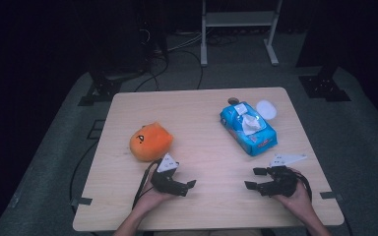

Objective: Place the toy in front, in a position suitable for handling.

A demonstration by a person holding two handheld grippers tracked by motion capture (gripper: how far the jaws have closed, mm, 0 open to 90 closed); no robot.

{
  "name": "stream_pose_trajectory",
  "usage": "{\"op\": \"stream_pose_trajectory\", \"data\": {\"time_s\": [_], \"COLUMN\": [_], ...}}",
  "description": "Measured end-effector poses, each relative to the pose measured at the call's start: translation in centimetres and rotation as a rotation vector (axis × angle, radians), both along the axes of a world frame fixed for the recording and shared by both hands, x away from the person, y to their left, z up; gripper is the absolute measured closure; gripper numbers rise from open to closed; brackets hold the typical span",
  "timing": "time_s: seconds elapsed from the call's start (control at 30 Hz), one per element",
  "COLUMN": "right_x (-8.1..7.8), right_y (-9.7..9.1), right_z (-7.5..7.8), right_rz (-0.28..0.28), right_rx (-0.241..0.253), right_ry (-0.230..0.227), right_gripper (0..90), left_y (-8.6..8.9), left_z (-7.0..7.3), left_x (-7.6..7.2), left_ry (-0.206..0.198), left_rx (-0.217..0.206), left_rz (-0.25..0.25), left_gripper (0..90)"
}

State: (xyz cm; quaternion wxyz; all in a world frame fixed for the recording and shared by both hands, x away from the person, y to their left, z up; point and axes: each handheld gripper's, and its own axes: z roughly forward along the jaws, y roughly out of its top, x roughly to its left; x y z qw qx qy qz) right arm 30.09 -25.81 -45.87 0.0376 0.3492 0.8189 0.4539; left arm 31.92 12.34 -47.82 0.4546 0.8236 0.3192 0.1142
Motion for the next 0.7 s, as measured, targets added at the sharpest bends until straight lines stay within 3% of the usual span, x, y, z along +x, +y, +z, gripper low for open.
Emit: {"op": "stream_pose_trajectory", "data": {"time_s": [0.3, 0.7], "right_x": [0.2, -0.2], "right_y": [0.0, 0.5], "right_z": [-0.1, 0.2], "right_rz": [0.003, 0.013], "right_rx": [0.007, -0.004], "right_ry": [0.007, -0.007], "right_gripper": [27.8, 27.8], "left_y": [0.5, 1.9], "left_z": [0.2, 1.8], "left_x": [0.0, -0.2], "left_ry": [-0.008, -0.048], "left_rx": [-0.009, -0.053], "left_rz": [0.018, 0.061], "left_gripper": [4.6, 5.5]}}
